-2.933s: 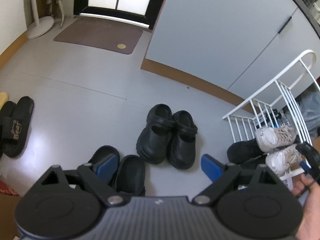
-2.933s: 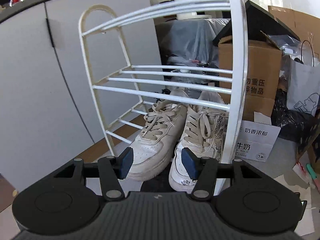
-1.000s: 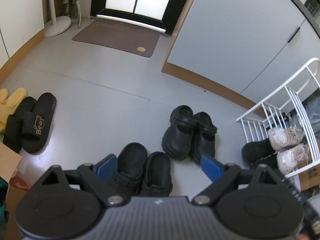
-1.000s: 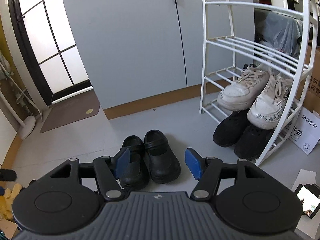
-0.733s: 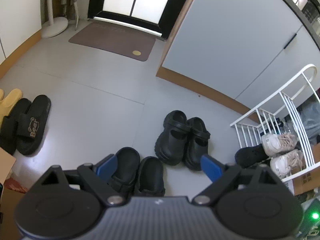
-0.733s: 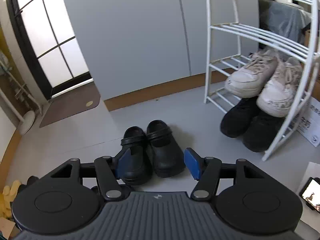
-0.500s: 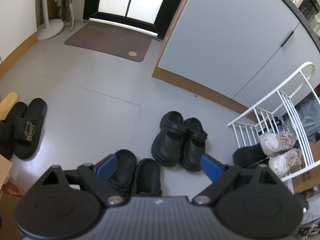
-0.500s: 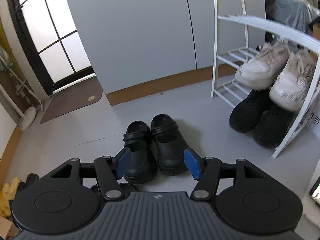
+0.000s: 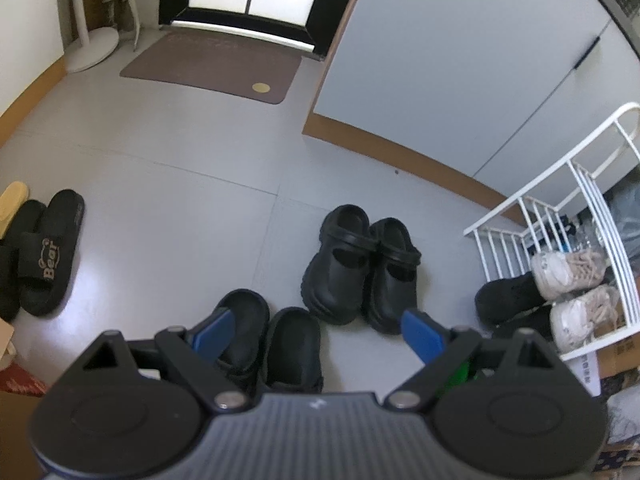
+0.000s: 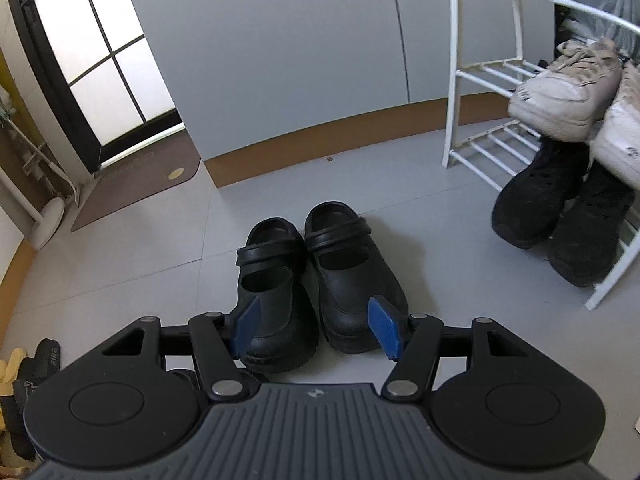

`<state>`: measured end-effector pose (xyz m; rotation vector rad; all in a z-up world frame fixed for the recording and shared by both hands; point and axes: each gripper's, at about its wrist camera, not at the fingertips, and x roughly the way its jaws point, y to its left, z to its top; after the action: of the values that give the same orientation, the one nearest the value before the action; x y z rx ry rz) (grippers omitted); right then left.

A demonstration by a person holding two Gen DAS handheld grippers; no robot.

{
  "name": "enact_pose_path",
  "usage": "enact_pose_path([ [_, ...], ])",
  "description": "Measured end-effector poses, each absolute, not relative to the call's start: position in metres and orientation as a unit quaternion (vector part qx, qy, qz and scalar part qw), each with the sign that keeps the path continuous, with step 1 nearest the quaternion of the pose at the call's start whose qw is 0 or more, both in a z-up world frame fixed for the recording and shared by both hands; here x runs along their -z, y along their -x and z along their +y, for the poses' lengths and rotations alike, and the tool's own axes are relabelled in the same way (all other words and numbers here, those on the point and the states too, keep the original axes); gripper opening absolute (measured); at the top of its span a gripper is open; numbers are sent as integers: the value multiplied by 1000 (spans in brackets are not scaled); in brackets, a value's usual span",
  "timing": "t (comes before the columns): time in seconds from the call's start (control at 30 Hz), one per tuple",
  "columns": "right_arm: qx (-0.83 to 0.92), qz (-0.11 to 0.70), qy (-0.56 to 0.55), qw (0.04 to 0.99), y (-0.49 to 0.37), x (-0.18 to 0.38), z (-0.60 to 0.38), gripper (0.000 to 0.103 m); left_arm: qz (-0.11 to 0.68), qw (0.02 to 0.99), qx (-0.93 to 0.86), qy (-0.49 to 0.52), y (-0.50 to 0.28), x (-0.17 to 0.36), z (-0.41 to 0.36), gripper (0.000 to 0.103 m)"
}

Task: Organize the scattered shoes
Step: 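Lower the right tool toward the heels of the black clog pair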

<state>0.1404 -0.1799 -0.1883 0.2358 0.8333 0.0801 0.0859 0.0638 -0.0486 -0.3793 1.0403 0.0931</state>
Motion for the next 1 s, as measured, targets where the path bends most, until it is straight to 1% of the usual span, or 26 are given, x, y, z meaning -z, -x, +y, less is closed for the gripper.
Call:
enact_pose_path([
  [0.37,-56,379,-114,917,-160,236,-172,65,497,845,-75,184,-106,66,67,92],
  [0.57,-80,368,-87,922,-168,250,-158,65,488,841,-101,212,-113,69,80,92],
  [0.8,-99,362,-62,925,-183,268,-152,66,489,837,-118,216,-121,74,86,92],
  [0.9,-98,364,-65,924,-192,276,-151,66,488,829,-123,244,-121,74,88,92],
  [1.0,-95,361,-68,925,-199,281,-150,66,482,838,-117,228,-121,66,80,92],
])
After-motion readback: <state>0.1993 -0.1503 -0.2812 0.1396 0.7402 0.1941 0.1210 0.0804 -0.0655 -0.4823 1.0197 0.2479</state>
